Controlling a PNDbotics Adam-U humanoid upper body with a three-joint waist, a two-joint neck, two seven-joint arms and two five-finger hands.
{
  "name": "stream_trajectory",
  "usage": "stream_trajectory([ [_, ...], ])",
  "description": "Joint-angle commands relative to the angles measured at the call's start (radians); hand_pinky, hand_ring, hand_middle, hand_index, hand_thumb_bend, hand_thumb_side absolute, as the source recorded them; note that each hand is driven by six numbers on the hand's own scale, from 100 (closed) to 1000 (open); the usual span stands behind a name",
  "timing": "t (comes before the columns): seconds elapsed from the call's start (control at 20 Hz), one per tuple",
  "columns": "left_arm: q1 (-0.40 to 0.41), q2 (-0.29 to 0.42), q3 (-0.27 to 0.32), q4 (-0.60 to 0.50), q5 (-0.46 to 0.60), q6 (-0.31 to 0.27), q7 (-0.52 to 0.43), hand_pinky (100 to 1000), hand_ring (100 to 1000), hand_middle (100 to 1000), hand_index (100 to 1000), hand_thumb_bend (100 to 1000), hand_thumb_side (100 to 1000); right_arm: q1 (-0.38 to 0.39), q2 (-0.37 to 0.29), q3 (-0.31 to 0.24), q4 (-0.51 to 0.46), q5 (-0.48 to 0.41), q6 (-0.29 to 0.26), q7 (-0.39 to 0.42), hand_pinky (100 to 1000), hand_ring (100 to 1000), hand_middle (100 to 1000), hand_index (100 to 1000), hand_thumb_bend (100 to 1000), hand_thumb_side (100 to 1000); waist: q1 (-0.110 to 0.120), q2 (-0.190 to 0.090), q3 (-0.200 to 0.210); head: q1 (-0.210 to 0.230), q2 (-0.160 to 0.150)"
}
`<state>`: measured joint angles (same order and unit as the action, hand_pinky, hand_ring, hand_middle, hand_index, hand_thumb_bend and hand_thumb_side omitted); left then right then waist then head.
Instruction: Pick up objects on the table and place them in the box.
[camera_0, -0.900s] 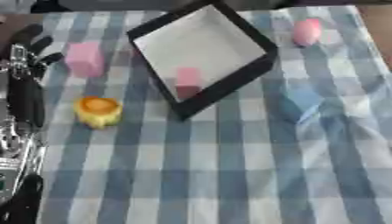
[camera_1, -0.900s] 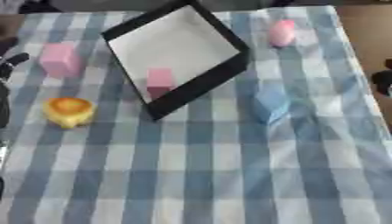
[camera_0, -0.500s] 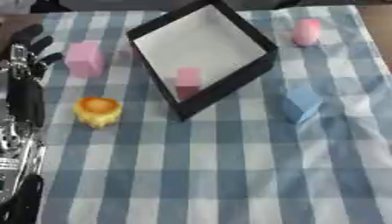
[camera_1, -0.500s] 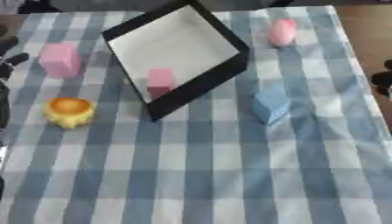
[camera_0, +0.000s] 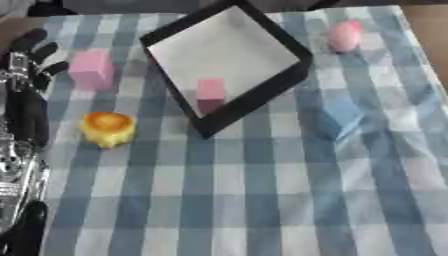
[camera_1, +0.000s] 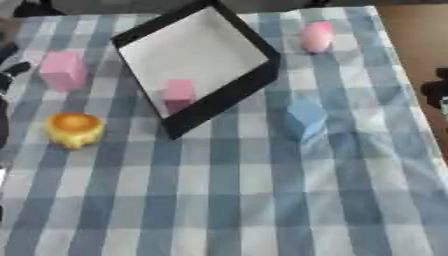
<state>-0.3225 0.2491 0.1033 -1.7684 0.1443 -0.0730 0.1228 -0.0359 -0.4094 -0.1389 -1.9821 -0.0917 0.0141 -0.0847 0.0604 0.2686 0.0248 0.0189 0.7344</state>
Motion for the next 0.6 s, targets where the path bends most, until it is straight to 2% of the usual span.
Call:
stream_trajectory([
  [0.05,-0.037,0.076,0.009,0.007,-0.001,-0.004,0.002,787,873,853,832,100,738,-0.009,-0.025,-0.013,-0.018,-0.005,-0.003,-0.005,844,784,654,801,100,639,0.012,0.0,-0.001,-0.002,-0.006],
  [0.35,-0.141,0.286,-0.006,0.102,-0.04,-0.014,-0.04,801,896,882,852,100,680,0.006,-0.041,-0.016,-0.018,-0.003,-0.014,-0.006,844,783,652,801,100,625,0.019,-0.008,-0.003,-0.003,0.008],
  [0.6,-0.261,0.457,-0.057,0.241,-0.088,-0.02,-0.127,813,901,891,870,100,635,0.025,-0.053,-0.016,-0.018,0.004,-0.027,-0.008,844,783,652,801,100,614,0.023,-0.02,-0.004,-0.007,0.02],
])
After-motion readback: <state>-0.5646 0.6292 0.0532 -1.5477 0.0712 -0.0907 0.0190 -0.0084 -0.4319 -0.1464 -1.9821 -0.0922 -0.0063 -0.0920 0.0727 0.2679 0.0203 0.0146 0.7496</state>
